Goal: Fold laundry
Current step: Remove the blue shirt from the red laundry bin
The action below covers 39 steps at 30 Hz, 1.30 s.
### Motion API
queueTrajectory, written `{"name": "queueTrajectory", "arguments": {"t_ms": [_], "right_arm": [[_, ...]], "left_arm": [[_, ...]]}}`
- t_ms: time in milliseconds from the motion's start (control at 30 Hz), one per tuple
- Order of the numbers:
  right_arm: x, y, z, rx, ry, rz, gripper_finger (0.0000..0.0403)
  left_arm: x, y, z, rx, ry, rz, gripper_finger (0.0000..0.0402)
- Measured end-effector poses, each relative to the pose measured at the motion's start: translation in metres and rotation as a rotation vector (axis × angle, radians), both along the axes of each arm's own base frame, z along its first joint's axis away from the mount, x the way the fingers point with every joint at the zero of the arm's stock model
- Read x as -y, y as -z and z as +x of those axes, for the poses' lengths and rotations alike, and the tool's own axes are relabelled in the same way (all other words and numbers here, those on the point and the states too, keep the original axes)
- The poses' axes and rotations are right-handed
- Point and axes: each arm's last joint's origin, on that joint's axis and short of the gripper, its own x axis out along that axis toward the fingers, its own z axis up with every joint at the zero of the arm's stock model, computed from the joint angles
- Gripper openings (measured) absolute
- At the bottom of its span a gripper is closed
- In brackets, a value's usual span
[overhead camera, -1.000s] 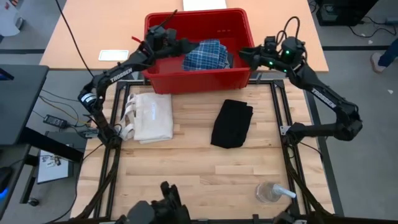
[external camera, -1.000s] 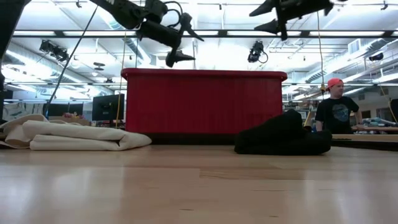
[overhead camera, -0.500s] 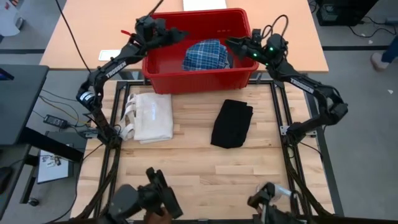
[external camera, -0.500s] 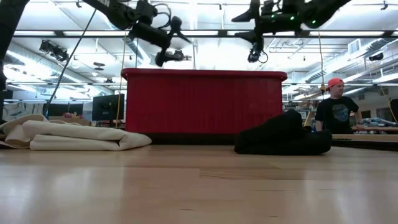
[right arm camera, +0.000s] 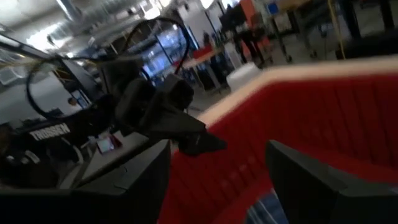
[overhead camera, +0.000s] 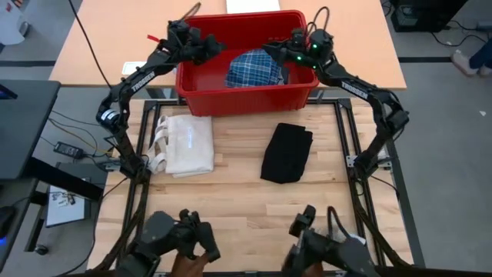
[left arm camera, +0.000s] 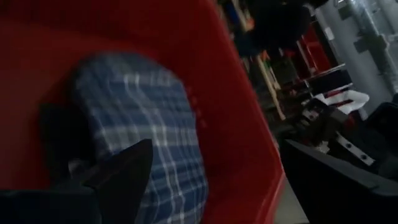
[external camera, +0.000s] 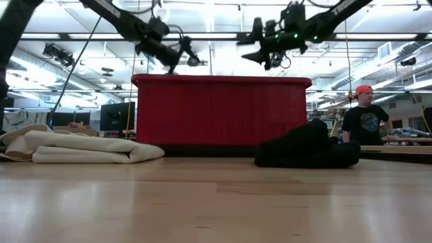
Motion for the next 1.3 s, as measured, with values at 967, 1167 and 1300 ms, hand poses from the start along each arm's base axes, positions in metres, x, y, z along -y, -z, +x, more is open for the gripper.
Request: {"name": "queueTrajectory", "arguments": {"t_ms": [967,1167,1300], "right_arm": [[0.014,0.037,-0.009,-0.256,0.054,0.091,0.0270],[0.014,0.045,-0.012,-0.316,0.074,0.159,0.0270],[0.014,0.055,-0.018,-0.415,0.127,0.197,0.0270]], "left_arm": [[-0.045,0.118,0.049,0.073,0.127,-0.325,0.0356],[-0.026,0.098,0.085,0.219,0.253,-0.192,0.0356],[-0.022,0.085,0.092,0.274,0.245,-0.083,0.0356]]}}
